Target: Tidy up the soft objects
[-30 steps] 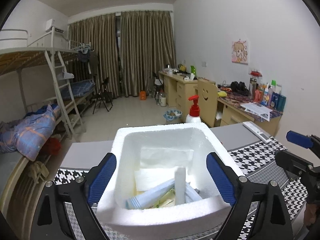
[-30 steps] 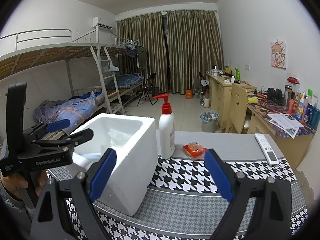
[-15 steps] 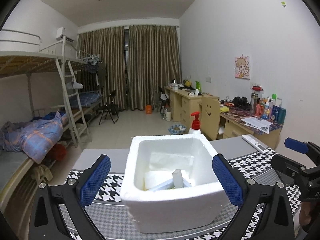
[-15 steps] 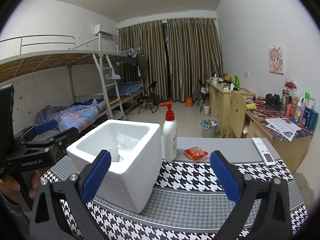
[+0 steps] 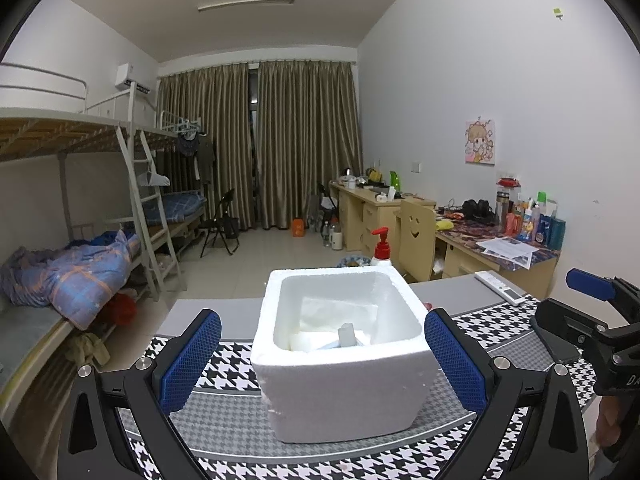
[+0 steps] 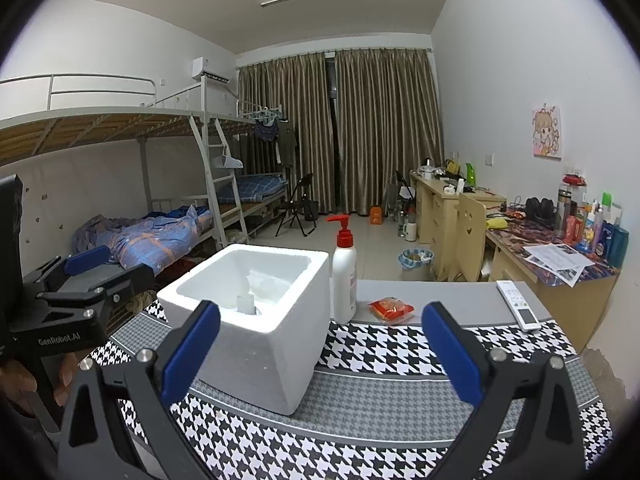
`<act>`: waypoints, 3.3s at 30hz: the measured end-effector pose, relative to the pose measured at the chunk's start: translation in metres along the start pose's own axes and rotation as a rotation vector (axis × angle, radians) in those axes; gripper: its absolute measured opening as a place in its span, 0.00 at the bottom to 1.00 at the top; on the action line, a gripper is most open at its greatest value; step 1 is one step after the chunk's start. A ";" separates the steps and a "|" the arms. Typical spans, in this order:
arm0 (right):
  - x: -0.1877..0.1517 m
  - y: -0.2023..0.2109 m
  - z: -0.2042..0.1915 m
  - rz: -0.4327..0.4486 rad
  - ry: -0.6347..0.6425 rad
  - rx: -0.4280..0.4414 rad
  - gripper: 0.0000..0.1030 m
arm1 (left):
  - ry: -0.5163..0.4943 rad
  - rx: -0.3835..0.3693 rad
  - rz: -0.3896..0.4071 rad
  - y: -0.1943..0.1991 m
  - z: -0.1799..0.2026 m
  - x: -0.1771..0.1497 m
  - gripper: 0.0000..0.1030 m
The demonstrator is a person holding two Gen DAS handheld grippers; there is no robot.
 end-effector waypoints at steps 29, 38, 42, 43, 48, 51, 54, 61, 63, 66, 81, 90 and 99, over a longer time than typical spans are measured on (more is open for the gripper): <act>-0.038 0.045 -0.020 0.051 0.021 0.000 0.99 | 0.013 -0.001 0.031 0.039 0.010 -0.037 0.99; -0.046 0.052 -0.026 0.067 0.028 -0.001 0.99 | 0.021 0.006 0.039 0.048 0.010 -0.051 0.99; -0.050 0.054 -0.026 0.070 0.024 0.003 0.99 | 0.027 0.005 0.043 0.050 0.011 -0.057 0.99; -0.052 0.054 -0.027 0.072 0.025 0.003 0.99 | 0.028 0.005 0.044 0.051 0.011 -0.058 0.99; -0.056 0.054 -0.028 0.078 0.026 -0.001 0.99 | 0.035 0.013 0.050 0.055 0.011 -0.064 0.99; -0.058 0.055 -0.029 0.084 0.025 0.001 0.99 | 0.038 0.016 0.055 0.057 0.011 -0.067 0.99; -0.060 0.055 -0.030 0.085 0.022 0.000 0.99 | 0.042 0.023 0.059 0.058 0.010 -0.069 0.99; -0.067 0.055 -0.028 0.083 0.005 0.003 0.99 | 0.042 0.034 0.054 0.061 0.011 -0.079 0.99; -0.070 0.056 -0.029 0.082 0.004 0.005 0.99 | 0.037 0.036 0.054 0.061 0.013 -0.082 0.99; -0.074 0.057 -0.030 0.080 0.000 0.004 0.99 | 0.035 0.033 0.052 0.060 0.014 -0.086 0.99; -0.094 0.060 -0.042 0.075 0.004 0.003 0.99 | 0.044 0.052 0.066 0.070 0.009 -0.101 0.99; -0.107 0.055 -0.039 0.052 -0.014 0.009 0.99 | 0.042 0.074 0.074 0.071 0.012 -0.110 0.99; -0.112 0.065 -0.041 0.062 -0.022 0.010 0.99 | 0.046 0.089 0.090 0.078 0.011 -0.118 0.99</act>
Point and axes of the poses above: each gripper's, at about its wrist camera, not at the fingertips, and y roughly against the way its jaws point, z to its right, x to its top, the point moved 10 cm from there along -y, roughly the way its jaws point, and after that the axes turned 15 degrees about -z, right-handed, at the moved point
